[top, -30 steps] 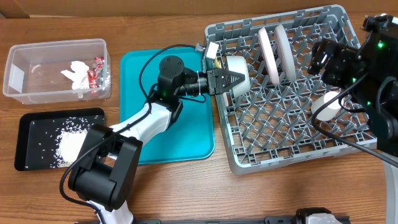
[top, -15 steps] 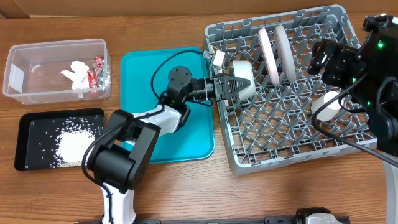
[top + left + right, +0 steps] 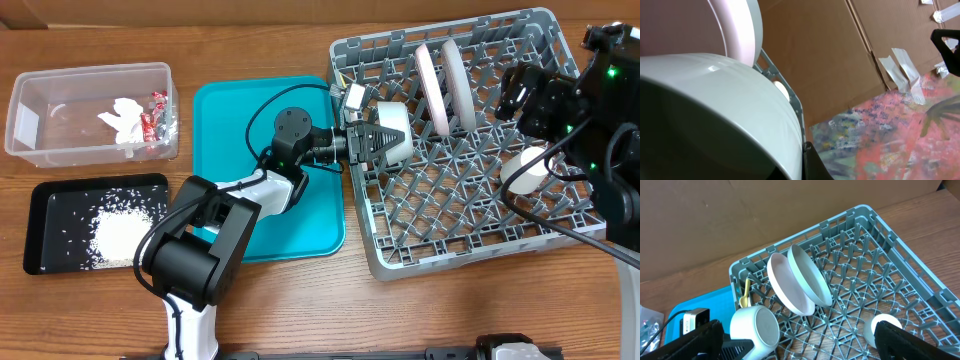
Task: Sort waste into correct bins and load items into the dishwasher rack
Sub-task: 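Lower the bowl into the rack's front left and release it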
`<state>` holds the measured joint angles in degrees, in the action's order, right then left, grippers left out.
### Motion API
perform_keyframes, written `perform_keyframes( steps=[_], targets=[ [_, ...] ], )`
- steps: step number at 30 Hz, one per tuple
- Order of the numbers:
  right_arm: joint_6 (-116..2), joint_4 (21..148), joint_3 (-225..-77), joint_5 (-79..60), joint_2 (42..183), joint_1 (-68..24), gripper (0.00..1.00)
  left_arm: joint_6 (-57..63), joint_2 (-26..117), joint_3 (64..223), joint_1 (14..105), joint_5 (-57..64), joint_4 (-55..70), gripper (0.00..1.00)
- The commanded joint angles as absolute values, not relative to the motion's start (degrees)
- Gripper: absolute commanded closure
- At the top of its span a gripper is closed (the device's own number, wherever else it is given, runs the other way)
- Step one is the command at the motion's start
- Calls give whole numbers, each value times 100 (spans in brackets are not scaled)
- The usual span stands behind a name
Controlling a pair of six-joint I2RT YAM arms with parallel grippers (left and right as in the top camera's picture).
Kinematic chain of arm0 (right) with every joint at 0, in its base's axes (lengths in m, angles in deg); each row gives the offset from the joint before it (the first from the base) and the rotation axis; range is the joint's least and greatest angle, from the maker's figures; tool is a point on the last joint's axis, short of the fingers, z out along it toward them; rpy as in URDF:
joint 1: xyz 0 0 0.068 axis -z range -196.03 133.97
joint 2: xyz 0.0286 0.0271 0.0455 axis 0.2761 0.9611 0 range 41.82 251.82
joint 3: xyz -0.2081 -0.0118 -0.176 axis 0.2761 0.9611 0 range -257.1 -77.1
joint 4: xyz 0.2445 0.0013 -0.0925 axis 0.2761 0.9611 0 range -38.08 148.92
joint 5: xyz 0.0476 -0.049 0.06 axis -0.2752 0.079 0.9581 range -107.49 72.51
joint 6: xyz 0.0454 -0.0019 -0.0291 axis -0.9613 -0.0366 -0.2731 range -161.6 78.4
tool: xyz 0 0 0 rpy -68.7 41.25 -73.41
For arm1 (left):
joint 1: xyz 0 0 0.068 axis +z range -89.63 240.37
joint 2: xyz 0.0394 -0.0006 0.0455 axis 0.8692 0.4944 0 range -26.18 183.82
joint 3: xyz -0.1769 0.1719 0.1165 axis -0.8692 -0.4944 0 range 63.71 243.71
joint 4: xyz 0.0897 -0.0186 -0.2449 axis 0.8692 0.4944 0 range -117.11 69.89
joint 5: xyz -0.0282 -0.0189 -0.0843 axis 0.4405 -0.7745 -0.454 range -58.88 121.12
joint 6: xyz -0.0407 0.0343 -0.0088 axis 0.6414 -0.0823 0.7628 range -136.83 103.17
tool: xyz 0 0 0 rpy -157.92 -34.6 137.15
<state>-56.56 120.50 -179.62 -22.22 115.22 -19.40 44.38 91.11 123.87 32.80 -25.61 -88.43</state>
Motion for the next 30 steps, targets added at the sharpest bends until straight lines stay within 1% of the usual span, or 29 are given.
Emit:
perform_keyframes(
  steps=[1,15,22,24,25,30],
  targets=[
    [-5656,12019,-17971,-2257,11498,-1916,0,4274,9157,12369,3241,-2465,-8865,96],
    [-5656,12021,-17971,-2257,11498,-1916,0,4139,9160,12369,3140,-2041,-8699,96],
    [-5656,12021,-17971,-2257,11498,-1916,0,4102,9160,12369,3142,-2095,-8690,96],
    [-5656,12021,-17971,-2257,11498,-1916,0,4102,9160,12369,3144,-2192,-8688,91],
    [-5656,12021,-17971,-2257,11498,-1916,0,4104,9160,12369,3149,-2235,-8688,90],
    [-5656,12019,-17971,-2257,11498,-1916,0,4104,9160,12369,3151,-2277,-8524,89]
  ],
)
